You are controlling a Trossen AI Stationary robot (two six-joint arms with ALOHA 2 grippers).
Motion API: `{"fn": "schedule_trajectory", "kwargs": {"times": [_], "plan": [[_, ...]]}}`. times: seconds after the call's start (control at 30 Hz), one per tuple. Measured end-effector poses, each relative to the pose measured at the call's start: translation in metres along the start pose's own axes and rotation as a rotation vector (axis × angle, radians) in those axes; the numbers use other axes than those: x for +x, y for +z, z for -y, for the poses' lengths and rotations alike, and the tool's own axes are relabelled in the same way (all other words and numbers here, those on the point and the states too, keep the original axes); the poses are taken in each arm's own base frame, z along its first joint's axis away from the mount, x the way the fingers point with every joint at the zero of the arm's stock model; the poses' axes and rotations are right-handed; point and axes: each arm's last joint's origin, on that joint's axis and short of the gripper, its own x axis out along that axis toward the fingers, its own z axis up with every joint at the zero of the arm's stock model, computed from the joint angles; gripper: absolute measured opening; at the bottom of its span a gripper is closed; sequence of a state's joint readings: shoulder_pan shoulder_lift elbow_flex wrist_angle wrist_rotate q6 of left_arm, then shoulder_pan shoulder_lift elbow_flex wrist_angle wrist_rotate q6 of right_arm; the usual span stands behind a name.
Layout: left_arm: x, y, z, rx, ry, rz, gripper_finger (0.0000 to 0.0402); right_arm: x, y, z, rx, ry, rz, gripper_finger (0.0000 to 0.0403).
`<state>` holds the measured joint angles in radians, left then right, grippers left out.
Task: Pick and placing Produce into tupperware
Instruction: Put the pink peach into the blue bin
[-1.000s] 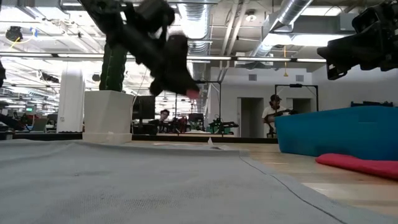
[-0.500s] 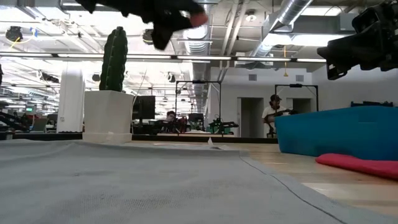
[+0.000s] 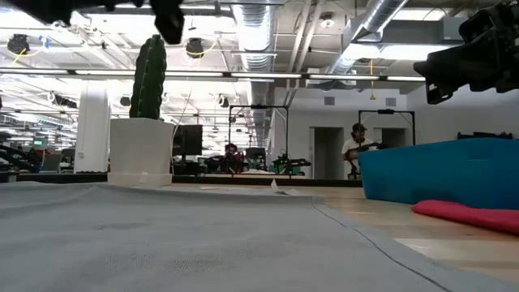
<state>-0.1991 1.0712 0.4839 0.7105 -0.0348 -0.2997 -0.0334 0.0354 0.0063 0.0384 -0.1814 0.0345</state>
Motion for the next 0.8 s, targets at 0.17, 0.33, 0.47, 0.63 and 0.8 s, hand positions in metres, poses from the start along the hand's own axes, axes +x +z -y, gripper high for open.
{"fn": "schedule_trajectory", "kwargs": {"times": [0.17,0.33,0.47,0.63,0.8], "plan": [[-0.028,-0.018,0.0,-0.124,-0.068,0.142,0.0124,0.0,0.0,0.0,0.0,0.0,0.0,0.0139],[-0.052,-0.032,-0.003,-0.298,-0.048,0.286,0.0124,0.0,0.0,0.0,0.0,0.0,0.0,0.0137],[-0.063,-0.044,-0.005,-0.374,0.057,0.318,0.0124,0.0,0.0,0.0,0.0,0.0,0.0,0.0138],[-0.069,-0.055,-0.006,-0.341,0.053,0.269,0.0124,0.0,0.0,0.0,0.0,0.0,0.0,0.0138],[-0.076,-0.049,0.0,-0.28,-0.124,0.251,0.0124,0.0,0.0,0.0,0.0,0.0,0.0,0.0138]]}}
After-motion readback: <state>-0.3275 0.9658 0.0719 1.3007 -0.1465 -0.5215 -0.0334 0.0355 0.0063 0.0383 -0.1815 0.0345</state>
